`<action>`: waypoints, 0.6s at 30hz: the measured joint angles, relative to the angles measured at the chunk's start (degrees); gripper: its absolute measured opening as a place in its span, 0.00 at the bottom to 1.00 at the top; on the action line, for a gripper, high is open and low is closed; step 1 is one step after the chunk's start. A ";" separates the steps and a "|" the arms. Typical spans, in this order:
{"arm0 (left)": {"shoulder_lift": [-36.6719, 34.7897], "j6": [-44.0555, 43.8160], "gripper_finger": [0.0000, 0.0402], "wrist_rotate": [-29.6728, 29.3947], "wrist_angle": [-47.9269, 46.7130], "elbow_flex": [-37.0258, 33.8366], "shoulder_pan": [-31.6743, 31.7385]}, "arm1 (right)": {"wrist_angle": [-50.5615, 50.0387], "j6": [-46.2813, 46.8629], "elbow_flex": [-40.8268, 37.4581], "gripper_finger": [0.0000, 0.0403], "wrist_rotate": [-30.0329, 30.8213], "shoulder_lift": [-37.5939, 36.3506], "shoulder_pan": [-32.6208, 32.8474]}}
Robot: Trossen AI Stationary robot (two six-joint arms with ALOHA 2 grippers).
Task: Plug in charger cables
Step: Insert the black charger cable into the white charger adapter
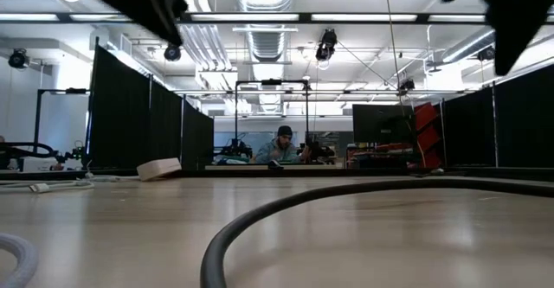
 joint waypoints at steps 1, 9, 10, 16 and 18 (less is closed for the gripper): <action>0.00 -0.58 0.26 0.03 0.93 -1.37 -0.08 | 0.02 -2.88 -0.21 0.49 -1.69 -0.04 -3.00; 0.04 -3.22 0.26 0.45 14.39 -13.05 -0.77 | -5.06 -25.58 -4.18 0.49 -16.63 0.46 -24.44; 0.04 -3.19 0.26 0.47 17.11 -14.52 -0.77 | -5.75 -28.64 -4.84 0.49 -16.63 0.68 -26.21; 0.04 -1.69 0.26 0.52 32.39 -22.71 -0.76 | -6.74 -44.04 -8.79 0.49 -16.49 3.47 -29.97; 0.04 -1.86 0.26 1.99 35.94 -24.74 -0.77 | -7.14 -46.05 -9.67 0.49 -17.78 4.68 -28.86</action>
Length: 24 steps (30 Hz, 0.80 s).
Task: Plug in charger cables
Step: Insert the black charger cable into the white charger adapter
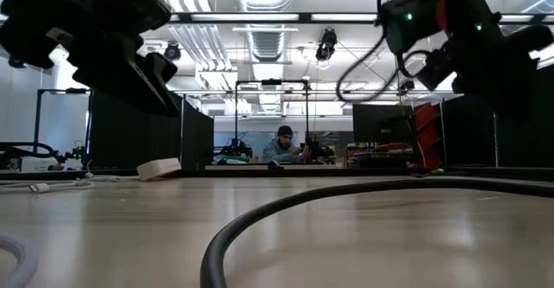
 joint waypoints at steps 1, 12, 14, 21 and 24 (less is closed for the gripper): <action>0.00 -0.03 0.26 1.21 1.41 -0.82 0.01 | -0.70 -1.06 -0.27 0.49 -1.70 0.50 0.77; 0.00 2.89 0.26 6.07 13.07 -4.53 -0.05 | -0.84 3.89 -2.48 0.49 -20.09 1.16 11.81; 0.00 3.06 0.26 6.09 13.50 -4.75 -0.09 | 1.88 3.86 -4.41 0.49 -20.11 1.17 12.93; 0.00 1.42 0.26 6.11 13.16 -4.77 -1.36 | 5.37 1.68 -11.05 0.36 -19.18 4.04 13.71; 0.00 1.27 0.26 6.09 13.07 -4.75 -2.30 | 5.39 -0.08 -12.54 0.24 -19.02 6.48 13.71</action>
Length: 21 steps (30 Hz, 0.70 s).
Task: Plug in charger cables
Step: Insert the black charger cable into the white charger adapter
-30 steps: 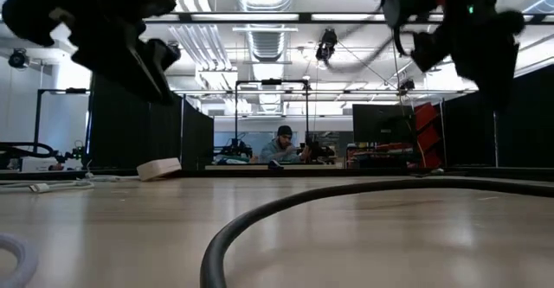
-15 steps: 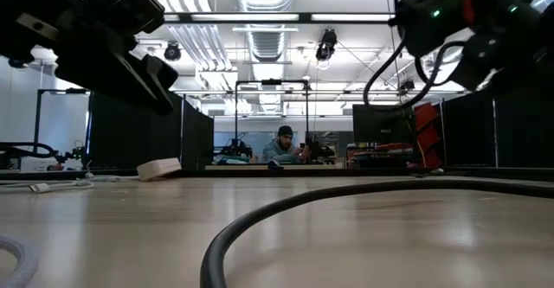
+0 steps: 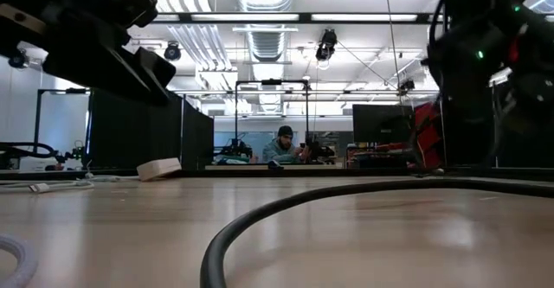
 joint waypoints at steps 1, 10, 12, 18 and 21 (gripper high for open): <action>0.00 0.00 0.26 0.00 0.11 0.00 -0.22 | 0.02 -0.64 -0.16 0.19 0.02 1.06 0.00; 0.00 0.20 0.26 -0.07 1.27 0.00 -0.57 | 0.48 -6.40 1.38 0.04 18.66 11.04 -0.09; 0.00 0.20 0.26 -0.07 1.56 0.00 -0.57 | 0.66 -7.96 1.98 0.03 23.20 12.10 -0.33; 0.00 0.22 0.26 -0.42 2.53 0.00 -0.57 | 6.23 -8.78 2.70 0.01 30.13 12.80 -3.47; 0.00 0.42 0.26 -0.61 3.03 0.00 -0.53 | 7.39 -9.18 3.02 0.01 35.51 12.80 -6.10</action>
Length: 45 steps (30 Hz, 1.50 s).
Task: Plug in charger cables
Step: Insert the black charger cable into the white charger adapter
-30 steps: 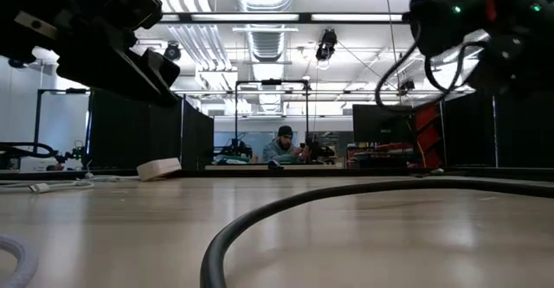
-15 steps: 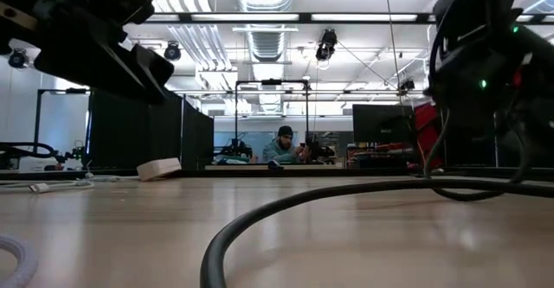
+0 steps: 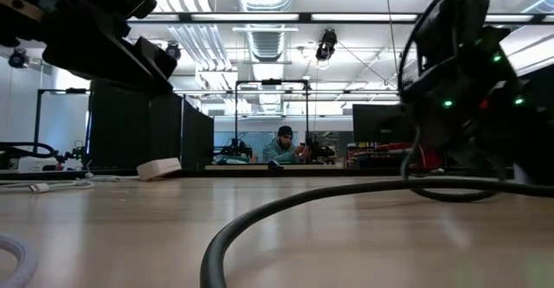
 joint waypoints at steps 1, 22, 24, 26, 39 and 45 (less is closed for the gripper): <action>0.00 0.06 0.26 0.00 0.16 0.00 0.00 | 0.37 -0.36 0.08 0.01 2.47 0.00 -1.09; -0.09 0.65 0.26 -3.70 0.61 0.04 0.07 | 4.40 -7.30 18.83 0.01 10.77 -6.67 -36.27; -0.11 0.65 0.26 -4.59 0.59 0.04 0.07 | 6.56 -5.19 20.04 0.01 5.40 -6.63 -42.30; -0.11 0.59 0.26 -5.05 0.53 0.04 0.07 | 8.56 -2.46 20.65 0.03 0.19 -6.27 -47.32; -0.04 1.13 0.26 -6.12 0.44 0.04 0.22 | 19.72 9.88 20.72 0.39 -3.22 -5.55 -64.80; -0.04 1.73 0.26 -7.65 0.56 0.04 0.37 | 23.67 24.26 20.72 0.43 -6.16 -5.25 -68.19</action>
